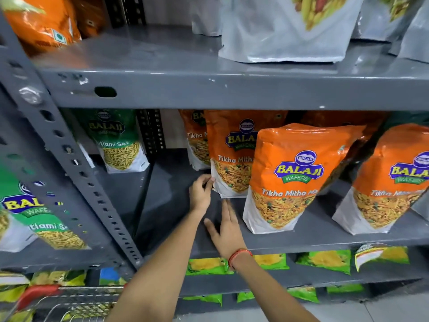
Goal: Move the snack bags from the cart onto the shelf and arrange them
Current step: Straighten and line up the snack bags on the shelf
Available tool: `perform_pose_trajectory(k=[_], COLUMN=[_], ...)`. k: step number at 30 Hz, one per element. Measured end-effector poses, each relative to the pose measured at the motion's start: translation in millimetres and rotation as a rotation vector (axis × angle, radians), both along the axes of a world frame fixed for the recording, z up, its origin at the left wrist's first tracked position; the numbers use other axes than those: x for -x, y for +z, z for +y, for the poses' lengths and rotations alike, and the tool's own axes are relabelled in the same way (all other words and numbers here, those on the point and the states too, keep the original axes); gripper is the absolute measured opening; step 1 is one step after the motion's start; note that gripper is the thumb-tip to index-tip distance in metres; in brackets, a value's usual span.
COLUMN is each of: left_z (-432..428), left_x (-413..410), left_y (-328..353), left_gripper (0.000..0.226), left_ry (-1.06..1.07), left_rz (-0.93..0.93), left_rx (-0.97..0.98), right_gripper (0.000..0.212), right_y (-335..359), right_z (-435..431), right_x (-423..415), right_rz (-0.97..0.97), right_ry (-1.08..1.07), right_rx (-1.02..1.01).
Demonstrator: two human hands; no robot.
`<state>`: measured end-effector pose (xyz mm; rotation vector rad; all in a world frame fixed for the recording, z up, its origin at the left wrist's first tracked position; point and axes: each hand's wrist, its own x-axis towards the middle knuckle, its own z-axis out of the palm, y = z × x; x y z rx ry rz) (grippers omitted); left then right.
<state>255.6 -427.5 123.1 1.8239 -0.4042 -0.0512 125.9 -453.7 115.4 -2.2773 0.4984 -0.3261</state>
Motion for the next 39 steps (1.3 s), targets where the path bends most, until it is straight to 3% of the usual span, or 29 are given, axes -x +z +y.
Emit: perform_pose_trajectory(k=[12,18,21,23,25,27,28,30,31,34,39], left_z=[35.3,41.6,46.8,46.2,42.1,31.4,23.2,5.0,-2.5,-14.2,11.7], left_x=[-13.9,-12.9,7.7,34.5,60.7,79.9,87.6,97.6,101.3,105.7,99.5], left_y=[-10.6,-7.0,-1.5,-1.1,-2.7,-2.1,-0.8,2.8,4.9,6.5,2.4], left_gripper=[0.021,0.022,0.022,0.013,0.008,0.024,0.044,0.084,0.093,0.095,0.094], left_ry=[0.09,0.088,0.194,0.248,0.118,-0.108,-0.229,-0.441,-0.498,-0.486,-0.418], left_rz=[-0.077,-0.007,0.003,-0.057,-0.074,0.015,0.072,0.198,0.228,0.229,0.222], left_rx=[-0.093,-0.087,0.1,0.207,0.232,0.202,0.164,0.114,0.094,0.033,0.051], right_gripper=[0.072,0.068,0.053,0.031,0.02,0.03,0.044,0.068,0.072,0.072,0.063], right_y=[3.4,11.8,16.5,15.3,12.2,10.9,11.6,17.5,21.2,24.0,19.7], right_z=[21.0,17.0,7.6,-6.3,-24.6,-50.7,-66.2,-94.4,-104.8,-117.5,-97.1], right_x=[-12.8,-7.8,20.3,50.9,77.7,91.2,94.9,95.5,93.6,87.1,81.1], right_rz=[-0.019,-0.028,-0.168,-0.369,-0.552,-0.621,-0.605,-0.524,-0.498,-0.434,-0.381], right_ry=[0.019,0.064,0.022,-0.079,-0.241,-0.438,-0.516,-0.513,-0.436,-0.282,-0.22], right_rx=[-0.122,-0.172,-0.148,-0.08,-0.018,-0.058,-0.112,-0.287,-0.378,-0.5,-0.437])
